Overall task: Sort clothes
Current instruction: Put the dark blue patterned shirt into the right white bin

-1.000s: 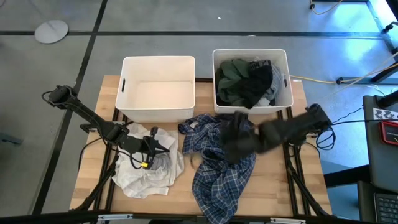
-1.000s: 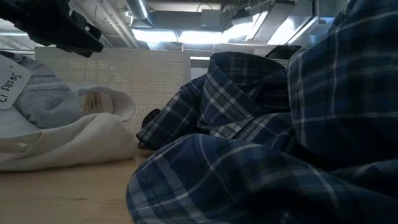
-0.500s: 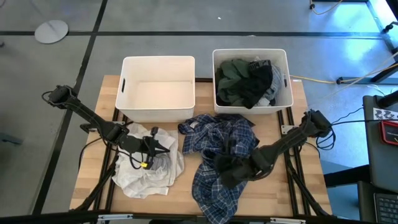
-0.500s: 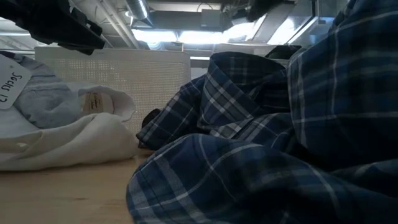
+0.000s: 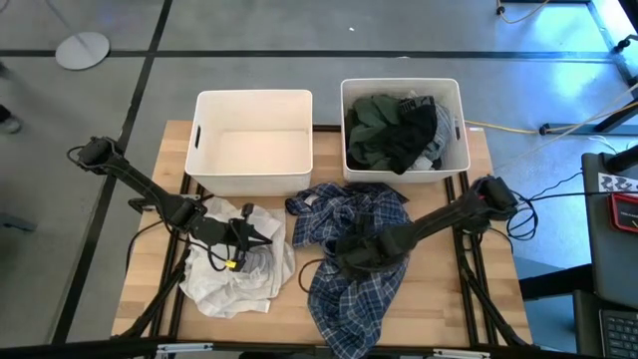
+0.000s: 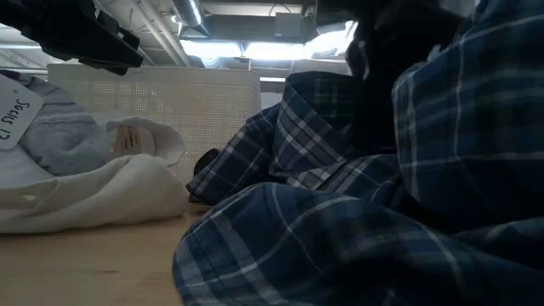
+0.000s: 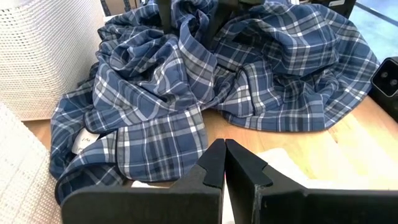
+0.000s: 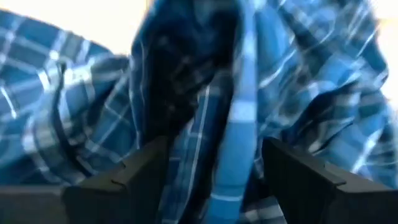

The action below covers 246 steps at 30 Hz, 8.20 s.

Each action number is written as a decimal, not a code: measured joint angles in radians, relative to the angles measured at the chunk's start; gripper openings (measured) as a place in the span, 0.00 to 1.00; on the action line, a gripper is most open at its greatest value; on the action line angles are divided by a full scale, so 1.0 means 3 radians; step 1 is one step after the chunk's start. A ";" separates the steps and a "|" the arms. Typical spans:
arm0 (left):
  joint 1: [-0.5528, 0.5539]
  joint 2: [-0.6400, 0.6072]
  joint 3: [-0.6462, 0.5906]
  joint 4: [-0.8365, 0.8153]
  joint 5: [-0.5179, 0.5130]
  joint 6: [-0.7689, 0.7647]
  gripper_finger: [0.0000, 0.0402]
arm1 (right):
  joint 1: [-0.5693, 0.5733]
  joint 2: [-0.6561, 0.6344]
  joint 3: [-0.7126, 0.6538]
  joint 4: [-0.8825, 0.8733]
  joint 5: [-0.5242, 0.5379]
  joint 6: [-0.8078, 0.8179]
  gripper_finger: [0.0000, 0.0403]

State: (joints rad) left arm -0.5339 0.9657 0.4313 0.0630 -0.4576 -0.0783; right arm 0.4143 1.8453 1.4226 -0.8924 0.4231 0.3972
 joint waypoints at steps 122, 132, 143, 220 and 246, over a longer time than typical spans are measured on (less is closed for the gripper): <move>-0.0001 0.0001 0.0000 0.0070 0.0000 0.0221 0.00 | -0.2879 -0.0502 0.3020 -0.1850 0.2062 -0.0989 0.03; -0.0010 0.0000 0.0000 -0.0023 0.0000 0.0113 0.00 | -0.3076 -0.0076 0.3020 -0.1793 0.1710 -0.0972 0.02; -0.0108 0.0000 0.0000 -0.0097 0.0001 -0.0069 0.00 | -0.3218 -0.0034 0.2404 -0.1386 0.1422 -0.0966 0.02; -0.0128 0.0000 0.0000 -0.0072 -0.0099 -0.0065 0.00 | -0.1291 -0.1110 0.1106 -0.0869 -0.0077 -0.0242 0.39; -0.0128 0.0001 0.0000 0.0091 -0.0100 0.0247 0.00 | 0.0887 -0.1318 -0.1877 -0.0835 0.1017 0.2963 0.39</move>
State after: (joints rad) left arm -0.5724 0.9660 0.4313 0.0903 -0.4875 -0.0043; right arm 0.6804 1.4498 0.8593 -1.1430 0.7280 1.2860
